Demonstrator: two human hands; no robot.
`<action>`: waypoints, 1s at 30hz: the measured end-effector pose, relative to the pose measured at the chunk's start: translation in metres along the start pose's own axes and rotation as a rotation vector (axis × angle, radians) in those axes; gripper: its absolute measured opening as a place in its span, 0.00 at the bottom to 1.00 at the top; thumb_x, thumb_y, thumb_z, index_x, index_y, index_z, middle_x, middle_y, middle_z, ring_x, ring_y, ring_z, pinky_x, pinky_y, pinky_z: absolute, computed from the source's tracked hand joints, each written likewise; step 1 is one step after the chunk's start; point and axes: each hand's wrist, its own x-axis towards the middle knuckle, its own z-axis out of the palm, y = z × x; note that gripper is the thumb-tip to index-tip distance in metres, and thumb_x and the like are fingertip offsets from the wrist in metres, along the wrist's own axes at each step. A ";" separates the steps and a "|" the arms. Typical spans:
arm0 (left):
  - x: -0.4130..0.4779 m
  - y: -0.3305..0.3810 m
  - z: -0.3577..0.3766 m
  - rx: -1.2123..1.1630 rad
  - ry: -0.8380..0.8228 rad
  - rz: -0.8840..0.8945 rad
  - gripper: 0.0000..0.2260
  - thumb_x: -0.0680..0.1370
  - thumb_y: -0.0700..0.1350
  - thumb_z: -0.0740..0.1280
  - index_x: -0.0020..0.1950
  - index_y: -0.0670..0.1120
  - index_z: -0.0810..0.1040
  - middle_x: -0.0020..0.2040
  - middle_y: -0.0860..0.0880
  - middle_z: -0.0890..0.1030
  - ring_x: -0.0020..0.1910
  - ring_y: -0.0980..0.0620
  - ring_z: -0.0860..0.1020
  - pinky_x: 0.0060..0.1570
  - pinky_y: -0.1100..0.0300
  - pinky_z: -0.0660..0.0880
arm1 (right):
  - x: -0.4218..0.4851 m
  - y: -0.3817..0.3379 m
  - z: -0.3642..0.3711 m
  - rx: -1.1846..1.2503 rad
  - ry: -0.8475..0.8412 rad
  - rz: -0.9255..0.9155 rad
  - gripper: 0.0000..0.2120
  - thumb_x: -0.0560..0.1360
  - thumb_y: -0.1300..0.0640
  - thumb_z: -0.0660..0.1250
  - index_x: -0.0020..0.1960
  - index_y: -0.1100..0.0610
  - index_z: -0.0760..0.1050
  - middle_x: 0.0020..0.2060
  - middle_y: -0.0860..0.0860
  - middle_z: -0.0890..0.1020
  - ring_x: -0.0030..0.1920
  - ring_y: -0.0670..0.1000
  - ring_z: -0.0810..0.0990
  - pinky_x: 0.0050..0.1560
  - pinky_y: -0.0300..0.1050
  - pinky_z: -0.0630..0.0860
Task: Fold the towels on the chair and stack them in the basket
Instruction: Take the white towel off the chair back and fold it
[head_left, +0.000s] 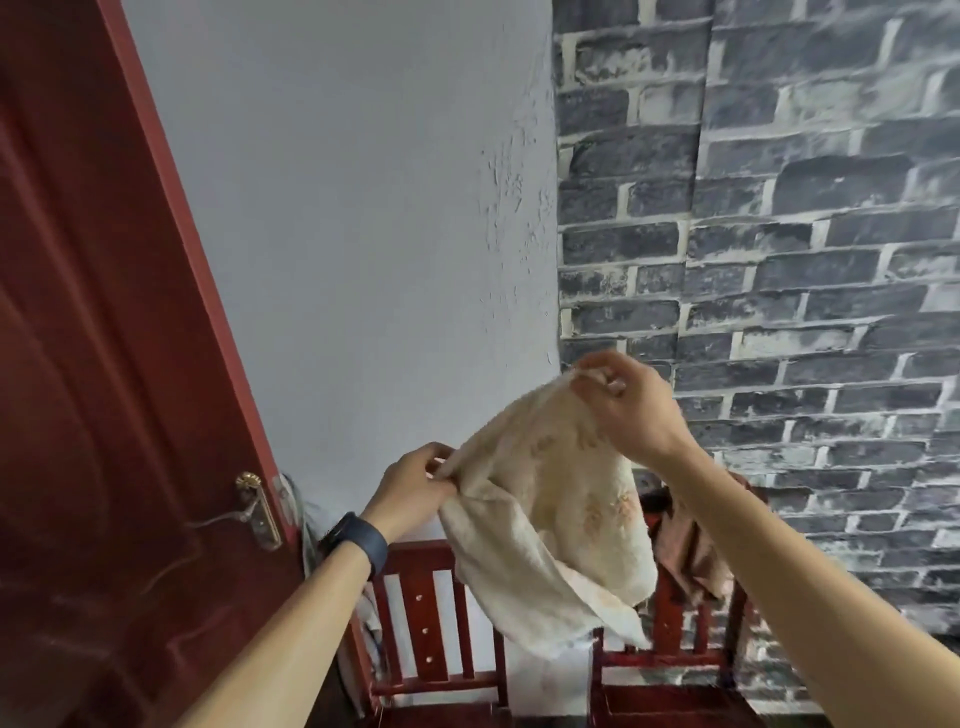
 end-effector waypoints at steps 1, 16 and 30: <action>0.002 -0.005 -0.008 0.072 -0.005 -0.007 0.11 0.74 0.41 0.68 0.50 0.57 0.78 0.48 0.55 0.82 0.48 0.53 0.80 0.46 0.60 0.76 | 0.005 -0.004 -0.005 -0.022 0.038 -0.007 0.08 0.78 0.55 0.68 0.56 0.49 0.81 0.48 0.46 0.81 0.47 0.48 0.80 0.44 0.40 0.74; -0.030 0.015 0.045 0.444 0.116 0.117 0.11 0.79 0.56 0.60 0.58 0.57 0.76 0.50 0.50 0.84 0.47 0.45 0.81 0.45 0.51 0.79 | -0.025 0.015 0.003 -0.439 -0.267 -0.231 0.09 0.77 0.52 0.71 0.56 0.52 0.83 0.48 0.45 0.78 0.47 0.46 0.77 0.54 0.43 0.77; -0.029 0.019 0.099 -0.228 -0.633 -0.192 0.10 0.82 0.42 0.64 0.42 0.42 0.79 0.39 0.47 0.82 0.42 0.49 0.80 0.52 0.52 0.79 | -0.075 0.126 0.028 -0.440 -0.181 0.480 0.14 0.75 0.50 0.63 0.58 0.52 0.79 0.49 0.55 0.84 0.41 0.57 0.82 0.39 0.48 0.79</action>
